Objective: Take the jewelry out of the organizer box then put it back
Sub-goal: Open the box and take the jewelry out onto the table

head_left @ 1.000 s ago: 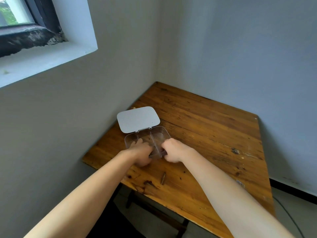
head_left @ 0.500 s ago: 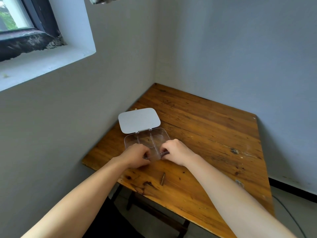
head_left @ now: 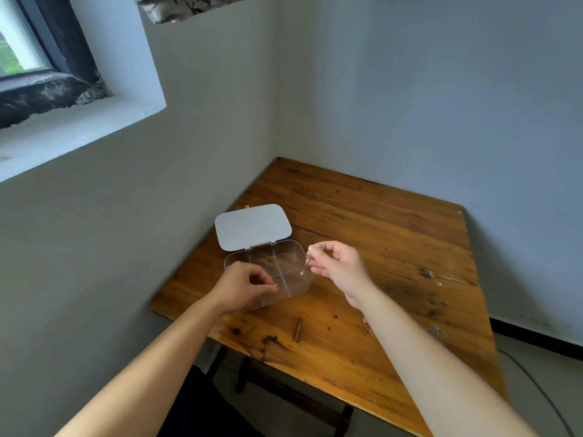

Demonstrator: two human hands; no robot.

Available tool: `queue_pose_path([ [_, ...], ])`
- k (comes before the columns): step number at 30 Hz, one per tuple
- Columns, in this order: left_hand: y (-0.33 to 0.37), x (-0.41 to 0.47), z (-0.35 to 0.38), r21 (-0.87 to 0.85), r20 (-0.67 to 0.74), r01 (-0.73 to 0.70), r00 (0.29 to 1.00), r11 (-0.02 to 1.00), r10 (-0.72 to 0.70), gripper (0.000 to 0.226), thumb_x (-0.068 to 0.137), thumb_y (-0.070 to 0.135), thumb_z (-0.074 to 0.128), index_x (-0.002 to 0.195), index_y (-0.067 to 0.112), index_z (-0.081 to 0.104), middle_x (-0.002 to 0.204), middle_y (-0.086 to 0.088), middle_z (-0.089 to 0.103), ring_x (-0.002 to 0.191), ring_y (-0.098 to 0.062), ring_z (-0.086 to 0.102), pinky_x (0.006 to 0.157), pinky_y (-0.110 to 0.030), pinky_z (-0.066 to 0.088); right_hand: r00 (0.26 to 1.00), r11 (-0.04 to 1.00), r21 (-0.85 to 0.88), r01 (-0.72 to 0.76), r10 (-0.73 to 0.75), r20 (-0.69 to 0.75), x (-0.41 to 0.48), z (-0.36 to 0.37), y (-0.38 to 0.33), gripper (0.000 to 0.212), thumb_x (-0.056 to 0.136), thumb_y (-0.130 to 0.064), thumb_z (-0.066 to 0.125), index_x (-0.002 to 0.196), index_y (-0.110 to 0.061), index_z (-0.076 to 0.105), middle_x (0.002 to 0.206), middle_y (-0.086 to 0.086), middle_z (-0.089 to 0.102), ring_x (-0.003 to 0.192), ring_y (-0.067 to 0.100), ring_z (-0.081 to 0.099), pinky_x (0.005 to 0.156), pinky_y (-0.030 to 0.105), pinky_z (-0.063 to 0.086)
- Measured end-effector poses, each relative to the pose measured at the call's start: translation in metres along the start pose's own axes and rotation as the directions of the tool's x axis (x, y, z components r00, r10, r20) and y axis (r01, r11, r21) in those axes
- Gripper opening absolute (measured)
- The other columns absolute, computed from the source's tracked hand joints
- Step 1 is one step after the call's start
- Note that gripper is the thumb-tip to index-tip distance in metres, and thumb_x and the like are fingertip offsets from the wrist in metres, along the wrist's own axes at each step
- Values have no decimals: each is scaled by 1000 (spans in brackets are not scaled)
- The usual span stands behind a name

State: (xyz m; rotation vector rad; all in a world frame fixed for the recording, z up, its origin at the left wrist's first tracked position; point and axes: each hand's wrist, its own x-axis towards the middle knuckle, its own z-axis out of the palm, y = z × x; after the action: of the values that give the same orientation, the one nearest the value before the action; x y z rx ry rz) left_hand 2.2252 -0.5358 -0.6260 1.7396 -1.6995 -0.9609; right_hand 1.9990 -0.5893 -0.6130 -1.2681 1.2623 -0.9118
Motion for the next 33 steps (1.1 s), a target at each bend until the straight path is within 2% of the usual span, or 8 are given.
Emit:
queue_pose_path([
  [6, 44, -5, -10, -355, -192, -125, 980, 927, 58, 11, 84, 23, 76, 87, 13, 73, 79, -3, 75, 71, -14, 70, 63, -23, 57, 993, 967, 249, 61, -33, -114, -15, -37, -36, 19, 96, -23, 68, 111, -12, 67, 107, 11, 76, 96, 22, 76, 89, 41, 61],
  [11, 93, -4, 8, -643, -124, -187, 982, 743, 140, 19, 87, 18, 73, 95, 1, 68, 79, -15, 71, 73, -24, 70, 71, -34, 61, 975, 930, 353, 102, -23, -221, -30, -82, -48, 22, 94, -21, 69, 114, -11, 65, 107, 12, 76, 97, 25, 76, 86, 38, 60],
  [14, 107, -1, 37, -709, -60, -146, 987, 689, 148, 16, 88, 14, 71, 96, 1, 65, 77, -16, 68, 71, -24, 68, 67, -32, 60, 957, 940, 333, 73, 29, -290, -38, -109, -35, 26, 93, -21, 71, 115, -9, 65, 105, 13, 76, 95, 25, 77, 84, 36, 61],
  [19, 101, 0, 100, -606, 61, -37, 994, 795, 92, 19, 90, 11, 70, 97, -6, 63, 78, -18, 70, 73, -29, 68, 66, -37, 60, 913, 959, 276, -59, 163, -374, -44, -142, 12, 21, 94, -19, 72, 111, -8, 67, 103, 15, 75, 92, 23, 77, 81, 34, 62],
  [24, 70, -3, 145, -291, 92, 91, 993, 952, -67, 7, 87, 17, 74, 87, 11, 70, 80, -8, 74, 69, -19, 66, 70, -44, 61, 889, 963, 176, -202, 256, -380, -46, -153, 51, 16, 97, -16, 67, 111, -8, 70, 100, 8, 73, 96, 22, 74, 74, 24, 62],
  [26, 61, 0, 149, -74, 72, 34, 997, 997, -29, 5, 84, 21, 75, 83, 19, 70, 80, 0, 73, 70, -15, 66, 69, -38, 61, 888, 962, 59, -267, 269, -373, -44, -155, 65, 26, 98, -17, 65, 122, -8, 70, 103, 5, 73, 95, 19, 73, 81, 28, 62],
  [29, 61, 1, 149, 90, 78, -59, 996, 994, 52, 3, 85, 23, 73, 86, 23, 70, 84, 8, 70, 78, -9, 64, 70, -26, 56, 899, 928, -174, -330, 253, -356, -46, -154, 73, 29, 101, -17, 56, 126, -11, 69, 116, 8, 73, 102, 28, 72, 93, 43, 59],
  [33, 56, 1, 149, 285, 107, -159, 985, 945, 133, 9, 88, 27, 69, 96, 25, 73, 97, 6, 67, 87, -8, 60, 73, -18, 48, 925, 851, -425, -308, 163, -343, -50, -153, 68, 30, 103, -15, 50, 125, -10, 70, 125, 5, 71, 87, 24, 72, 79, 35, 59],
])
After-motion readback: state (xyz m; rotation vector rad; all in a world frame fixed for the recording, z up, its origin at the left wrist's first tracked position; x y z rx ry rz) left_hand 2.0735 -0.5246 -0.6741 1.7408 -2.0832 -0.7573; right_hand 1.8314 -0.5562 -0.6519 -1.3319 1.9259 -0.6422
